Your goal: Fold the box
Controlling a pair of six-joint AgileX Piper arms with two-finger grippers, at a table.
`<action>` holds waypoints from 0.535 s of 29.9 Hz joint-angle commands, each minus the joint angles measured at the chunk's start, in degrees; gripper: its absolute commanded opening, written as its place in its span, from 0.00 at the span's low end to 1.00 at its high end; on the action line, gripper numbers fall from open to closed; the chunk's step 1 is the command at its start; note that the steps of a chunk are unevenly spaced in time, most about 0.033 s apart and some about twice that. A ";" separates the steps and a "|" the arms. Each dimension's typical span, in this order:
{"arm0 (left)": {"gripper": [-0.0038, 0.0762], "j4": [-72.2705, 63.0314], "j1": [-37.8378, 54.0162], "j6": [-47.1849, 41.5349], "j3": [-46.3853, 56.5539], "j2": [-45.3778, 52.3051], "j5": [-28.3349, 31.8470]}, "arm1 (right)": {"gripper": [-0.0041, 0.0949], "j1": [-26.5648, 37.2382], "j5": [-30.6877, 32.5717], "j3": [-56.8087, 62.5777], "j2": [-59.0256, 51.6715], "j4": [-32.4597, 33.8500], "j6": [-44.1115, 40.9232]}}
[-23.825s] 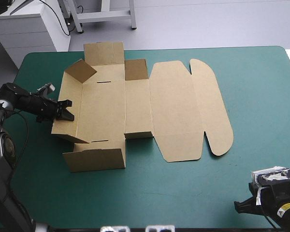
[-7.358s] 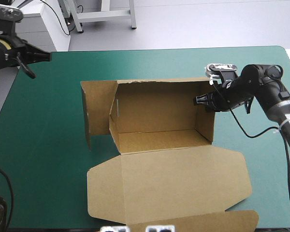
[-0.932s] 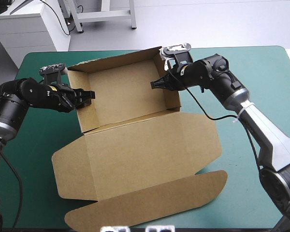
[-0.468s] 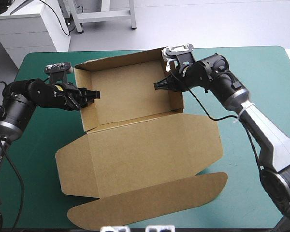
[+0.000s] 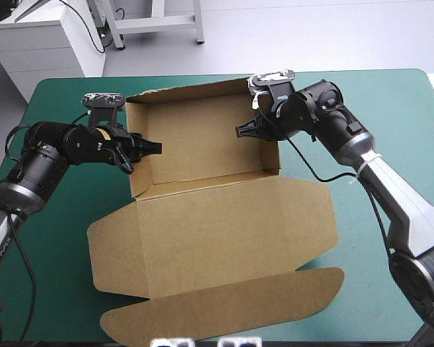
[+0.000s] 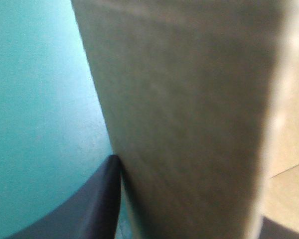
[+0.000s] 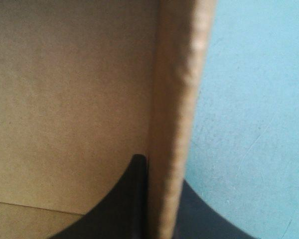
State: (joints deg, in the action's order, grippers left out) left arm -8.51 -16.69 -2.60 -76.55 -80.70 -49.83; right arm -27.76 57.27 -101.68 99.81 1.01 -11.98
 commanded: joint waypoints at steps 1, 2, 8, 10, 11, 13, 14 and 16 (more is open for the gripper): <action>0.20 -0.36 -1.31 4.11 -1.54 2.01 1.01 | 0.04 -0.45 -2.33 -1.89 -1.96 -1.83 -0.56; 0.24 -0.36 -1.31 4.11 -1.54 2.01 0.61 | 0.04 -0.45 -1.81 -1.89 -1.56 -1.83 -0.68; 0.59 -0.65 -1.31 4.00 -1.54 2.01 -2.64 | 0.04 -0.45 -1.67 -1.89 0.50 -3.86 -0.68; 0.64 -2.24 -1.31 4.00 -1.54 2.01 -3.81 | 0.04 -0.45 -1.92 -1.89 0.88 -3.86 -0.68; 0.64 -2.86 -1.31 4.00 -1.54 2.01 -4.04 | 0.04 -0.45 -1.92 -1.89 1.03 -3.86 -0.68; 0.64 -4.29 -1.31 4.00 -1.54 2.24 -3.92 | 0.04 -0.45 -1.51 -1.89 1.41 -3.86 -0.68; 0.64 -5.37 -1.31 4.00 -1.54 2.40 -3.67 | 0.04 -0.45 -1.37 -1.89 1.52 -3.86 -0.68; 0.62 -6.40 -1.31 4.00 -1.54 2.94 -3.26 | 0.04 -0.45 -1.37 -1.89 1.52 -3.86 -0.68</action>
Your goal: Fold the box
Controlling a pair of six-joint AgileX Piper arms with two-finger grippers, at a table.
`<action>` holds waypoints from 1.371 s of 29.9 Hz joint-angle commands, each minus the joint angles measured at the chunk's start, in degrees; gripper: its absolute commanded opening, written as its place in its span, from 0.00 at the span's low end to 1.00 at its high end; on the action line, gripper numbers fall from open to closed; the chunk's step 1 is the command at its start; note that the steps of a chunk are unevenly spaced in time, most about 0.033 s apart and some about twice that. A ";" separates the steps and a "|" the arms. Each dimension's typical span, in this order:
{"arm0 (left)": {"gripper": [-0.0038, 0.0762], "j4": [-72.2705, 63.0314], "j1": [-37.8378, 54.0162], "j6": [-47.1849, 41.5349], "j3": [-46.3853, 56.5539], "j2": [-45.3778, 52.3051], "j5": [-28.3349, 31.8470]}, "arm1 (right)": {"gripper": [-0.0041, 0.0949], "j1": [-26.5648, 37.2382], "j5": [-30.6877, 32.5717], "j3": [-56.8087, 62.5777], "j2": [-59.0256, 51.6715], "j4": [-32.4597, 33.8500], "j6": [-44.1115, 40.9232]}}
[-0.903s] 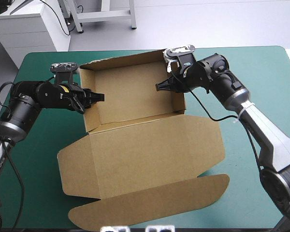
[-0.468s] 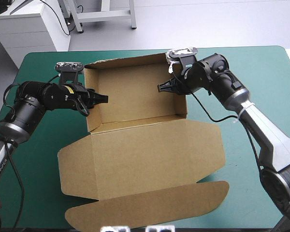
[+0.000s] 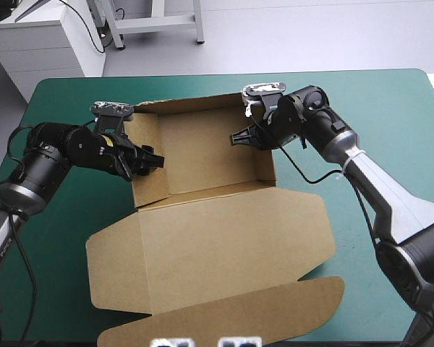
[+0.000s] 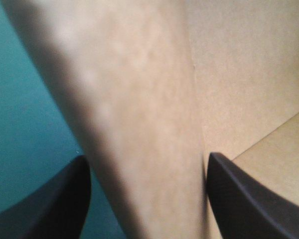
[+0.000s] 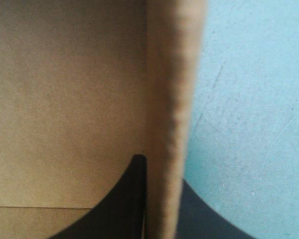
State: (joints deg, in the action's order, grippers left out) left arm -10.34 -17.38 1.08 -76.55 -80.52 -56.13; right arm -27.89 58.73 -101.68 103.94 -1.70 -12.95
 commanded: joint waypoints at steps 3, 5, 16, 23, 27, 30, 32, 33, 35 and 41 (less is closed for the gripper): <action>0.50 -4.85 -0.62 0.32 -1.54 3.94 3.13 | 0.04 -0.33 -2.94 -1.89 -2.61 -0.87 0.29; 0.39 -5.10 -0.62 0.32 -1.54 4.70 3.13 | 0.04 -0.33 -2.94 -1.89 -2.54 -0.59 -0.24; 0.03 -2.12 -0.62 -2.12 -1.54 6.40 4.72 | 0.04 -0.33 -1.47 -1.89 -2.49 -1.23 -1.17; 0.04 12.62 -1.19 -15.75 -1.54 6.25 11.05 | 0.04 -0.33 0.08 -1.89 -1.85 -4.18 -1.17; 0.04 17.64 -1.19 -16.00 -1.54 5.11 10.11 | 0.04 -0.33 -0.20 -1.89 -1.85 -4.05 -1.17; 0.04 16.41 -1.19 -16.00 -1.54 3.50 9.97 | 0.04 -0.33 -0.11 -1.89 -1.85 -3.25 -1.17; 0.04 14.55 -1.19 -16.00 -1.54 2.15 9.63 | 0.04 -0.33 -0.02 -1.89 -1.85 -2.32 -1.17; 0.04 14.16 -1.19 -16.00 -1.54 1.22 9.31 | 0.04 -0.33 0.27 -1.89 -2.06 -1.45 -1.17; 0.04 14.16 -1.31 -16.00 -1.54 -0.77 8.62 | 0.04 -0.22 0.91 -2.13 -2.35 0.39 -1.58; 0.04 10.75 -1.77 -15.26 -1.54 -6.40 8.85 | 0.04 0.04 3.46 -5.07 -2.79 2.92 -0.99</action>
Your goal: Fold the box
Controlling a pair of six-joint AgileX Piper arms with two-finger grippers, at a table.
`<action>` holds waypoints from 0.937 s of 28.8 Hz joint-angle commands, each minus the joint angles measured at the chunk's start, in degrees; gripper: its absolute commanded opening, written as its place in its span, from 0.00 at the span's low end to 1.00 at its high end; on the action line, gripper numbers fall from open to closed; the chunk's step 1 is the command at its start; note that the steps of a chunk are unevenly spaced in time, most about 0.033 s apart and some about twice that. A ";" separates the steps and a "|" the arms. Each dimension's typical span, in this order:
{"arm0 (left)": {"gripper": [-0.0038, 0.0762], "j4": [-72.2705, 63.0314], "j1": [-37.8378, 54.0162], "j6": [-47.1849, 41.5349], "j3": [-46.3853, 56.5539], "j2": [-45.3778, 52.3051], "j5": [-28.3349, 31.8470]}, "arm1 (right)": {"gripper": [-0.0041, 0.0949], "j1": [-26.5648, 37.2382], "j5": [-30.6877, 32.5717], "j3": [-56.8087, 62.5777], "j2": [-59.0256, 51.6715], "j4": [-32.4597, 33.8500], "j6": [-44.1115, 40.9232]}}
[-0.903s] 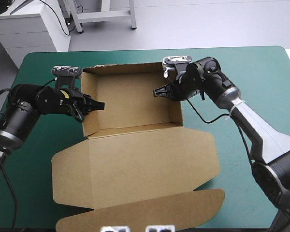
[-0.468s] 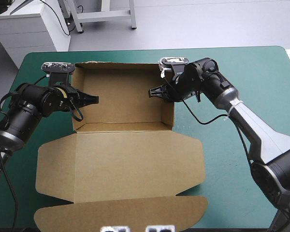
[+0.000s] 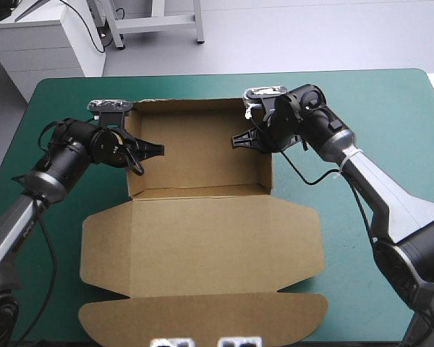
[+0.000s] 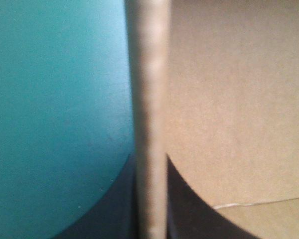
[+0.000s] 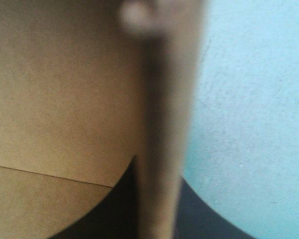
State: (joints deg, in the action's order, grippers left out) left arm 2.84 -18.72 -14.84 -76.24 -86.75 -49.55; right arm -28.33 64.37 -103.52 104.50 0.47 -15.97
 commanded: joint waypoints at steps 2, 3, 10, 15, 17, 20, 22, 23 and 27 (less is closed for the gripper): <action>0.04 -3.37 -0.44 0.80 -1.85 -1.83 2.44 | 0.04 0.79 -1.11 -3.22 -2.85 0.75 2.34; 0.04 -3.62 -0.44 0.80 -1.85 -2.80 2.20 | 0.04 1.07 0.01 -3.22 -2.44 1.46 2.34; 0.04 -4.83 -0.44 1.69 -1.85 -7.65 1.39 | 0.04 3.13 6.07 -3.22 3.61 -0.47 3.09; 0.04 -4.70 -0.44 2.81 -1.85 -8.10 4.72 | 0.04 3.13 4.20 -3.22 6.61 -1.70 3.56; 0.04 -4.26 -0.44 2.81 -1.85 -8.10 7.07 | 0.04 3.13 2.84 -3.22 7.47 -1.70 3.56; 0.04 -3.82 -0.44 2.81 -1.85 -8.10 10.77 | 0.04 3.13 0.21 -3.22 8.47 -1.42 3.56; 0.04 -3.26 -0.44 2.81 -1.85 -8.10 13.30 | 0.04 3.13 -2.02 -3.22 8.99 -1.42 3.56; 0.04 -2.84 -0.44 2.81 -1.85 -8.10 14.23 | 0.04 3.13 -2.74 -3.34 9.31 -1.42 3.56; 0.04 -0.75 -0.44 2.81 -1.85 -9.42 16.44 | 0.02 3.13 -4.81 -3.45 10.51 -1.55 4.62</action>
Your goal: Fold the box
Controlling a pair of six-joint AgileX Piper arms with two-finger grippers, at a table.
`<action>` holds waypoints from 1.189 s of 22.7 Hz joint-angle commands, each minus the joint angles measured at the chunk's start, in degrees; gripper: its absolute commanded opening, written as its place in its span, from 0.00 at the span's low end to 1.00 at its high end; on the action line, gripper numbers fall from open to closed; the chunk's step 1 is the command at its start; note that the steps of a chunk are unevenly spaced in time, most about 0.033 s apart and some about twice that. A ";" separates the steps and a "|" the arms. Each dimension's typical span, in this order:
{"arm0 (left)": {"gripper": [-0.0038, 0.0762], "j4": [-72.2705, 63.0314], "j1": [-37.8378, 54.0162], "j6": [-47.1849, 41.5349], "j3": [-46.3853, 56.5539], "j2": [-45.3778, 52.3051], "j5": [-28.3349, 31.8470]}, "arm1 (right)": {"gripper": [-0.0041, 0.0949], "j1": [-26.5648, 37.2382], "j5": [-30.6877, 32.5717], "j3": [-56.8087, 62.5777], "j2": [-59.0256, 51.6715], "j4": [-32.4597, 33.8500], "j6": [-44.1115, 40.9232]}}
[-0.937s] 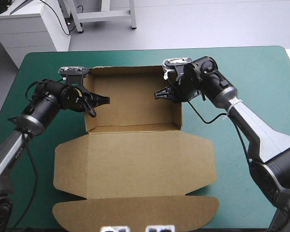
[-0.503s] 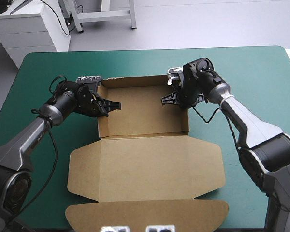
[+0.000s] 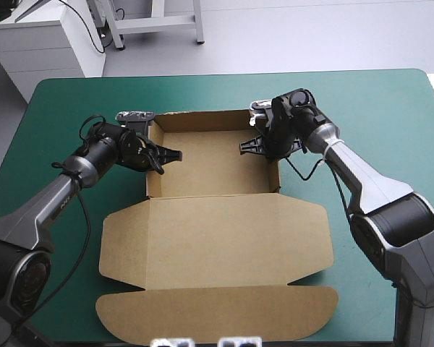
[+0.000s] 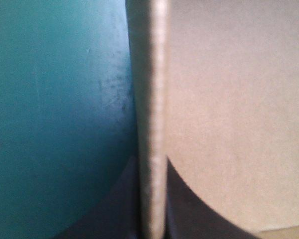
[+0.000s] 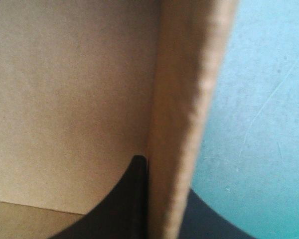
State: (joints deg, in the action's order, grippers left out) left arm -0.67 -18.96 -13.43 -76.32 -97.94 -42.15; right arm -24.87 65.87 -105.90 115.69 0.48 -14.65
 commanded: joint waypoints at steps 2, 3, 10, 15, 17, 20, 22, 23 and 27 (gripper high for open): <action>0.04 2.65 -0.19 1.40 -1.78 0.23 9.17 | 0.02 -0.33 -6.65 -1.07 -0.13 -1.45 3.43; 0.04 2.50 -0.19 1.40 -1.78 -0.21 9.17 | 0.02 -0.33 -6.79 -1.07 -0.01 -1.45 3.43; 0.04 2.62 -0.19 1.53 -1.78 -2.10 9.15 | 0.02 -0.33 -9.89 -1.07 -0.01 -0.99 3.57; 0.04 3.54 -0.19 1.93 -1.78 -2.19 9.14 | 0.05 -0.33 -10.22 -1.07 0.21 -0.48 3.57; 0.05 3.40 -0.19 4.10 -1.78 -2.19 7.66 | 0.18 -0.33 -10.12 -1.07 0.21 -0.48 3.57; 0.08 3.40 -0.19 4.68 -1.78 -2.19 5.53 | 0.39 -0.33 -9.98 -1.07 0.21 0.05 3.57; 0.12 3.30 -0.19 4.80 -1.78 -2.19 5.22 | 0.48 -0.33 -9.60 -1.34 0.21 0.71 3.57; 0.15 3.30 -0.19 4.80 -1.88 -2.19 4.90 | 0.50 -0.33 -8.98 -1.61 0.21 1.21 3.57; 0.27 3.30 -0.19 4.80 -3.56 -2.19 3.32 | 0.52 -0.33 -5.43 -4.27 0.21 4.44 3.57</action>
State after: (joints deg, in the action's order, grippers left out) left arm 1.54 -18.91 -9.82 -77.50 -102.06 -39.30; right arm -25.32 60.22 -107.12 118.75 1.88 -12.02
